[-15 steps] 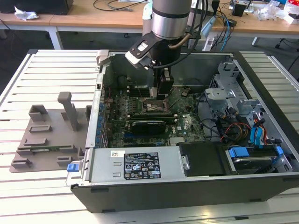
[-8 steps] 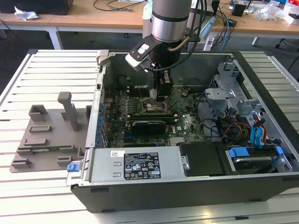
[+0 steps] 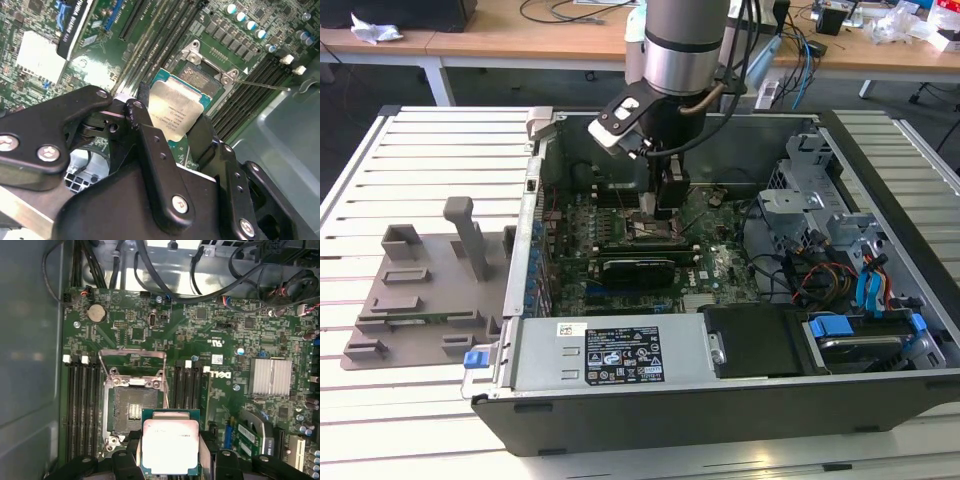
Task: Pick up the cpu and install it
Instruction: 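Place the cpu into insertion slot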
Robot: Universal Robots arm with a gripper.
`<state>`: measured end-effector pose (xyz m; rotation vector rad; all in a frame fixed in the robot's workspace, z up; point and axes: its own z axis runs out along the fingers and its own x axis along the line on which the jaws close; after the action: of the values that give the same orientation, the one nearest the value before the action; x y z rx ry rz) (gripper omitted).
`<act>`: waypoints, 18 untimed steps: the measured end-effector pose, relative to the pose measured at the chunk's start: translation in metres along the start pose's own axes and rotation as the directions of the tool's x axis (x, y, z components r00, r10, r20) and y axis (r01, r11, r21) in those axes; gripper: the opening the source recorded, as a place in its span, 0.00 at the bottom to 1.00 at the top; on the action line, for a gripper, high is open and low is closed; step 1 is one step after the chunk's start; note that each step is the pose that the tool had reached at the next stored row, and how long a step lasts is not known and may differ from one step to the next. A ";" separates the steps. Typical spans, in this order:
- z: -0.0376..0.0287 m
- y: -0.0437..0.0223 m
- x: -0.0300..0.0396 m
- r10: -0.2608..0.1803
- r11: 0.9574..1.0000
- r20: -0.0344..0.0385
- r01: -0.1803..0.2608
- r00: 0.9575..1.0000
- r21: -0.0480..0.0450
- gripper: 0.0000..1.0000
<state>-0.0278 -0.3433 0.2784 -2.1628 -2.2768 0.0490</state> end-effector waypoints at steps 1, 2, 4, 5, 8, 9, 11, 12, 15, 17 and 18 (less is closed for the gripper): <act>0.0002 0.0002 0.0047 0.000 1.000 0.000 0.000 1.000 0.000 0.55; 0.0005 0.0004 0.0079 0.000 1.000 0.000 0.000 1.000 0.000 0.55; 0.0008 0.0005 0.0096 0.000 1.000 0.000 0.000 1.000 0.000 0.55; 0.0014 0.0006 0.0099 0.000 1.000 0.000 0.000 1.000 0.000 0.55; 0.0049 0.0007 0.0110 0.000 1.000 0.000 0.000 1.000 0.000 0.55; 0.0054 0.0007 0.0110 0.000 1.000 0.000 0.000 1.000 0.000 0.55; 0.0061 0.0007 0.0110 0.000 1.000 0.000 0.000 1.000 0.000 0.55; 0.0063 0.0007 0.0110 0.000 1.000 0.000 0.000 1.000 0.000 0.55; 0.0076 0.0007 0.0110 0.000 1.000 0.000 0.000 1.000 0.000 0.55; 0.0085 0.0008 0.0111 0.000 1.000 0.000 0.000 1.000 0.000 0.55; 0.0087 0.0008 0.0111 0.000 1.000 0.000 0.000 1.000 0.000 0.55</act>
<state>-0.0278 -0.3323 0.2694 -2.1628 -2.2769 0.0489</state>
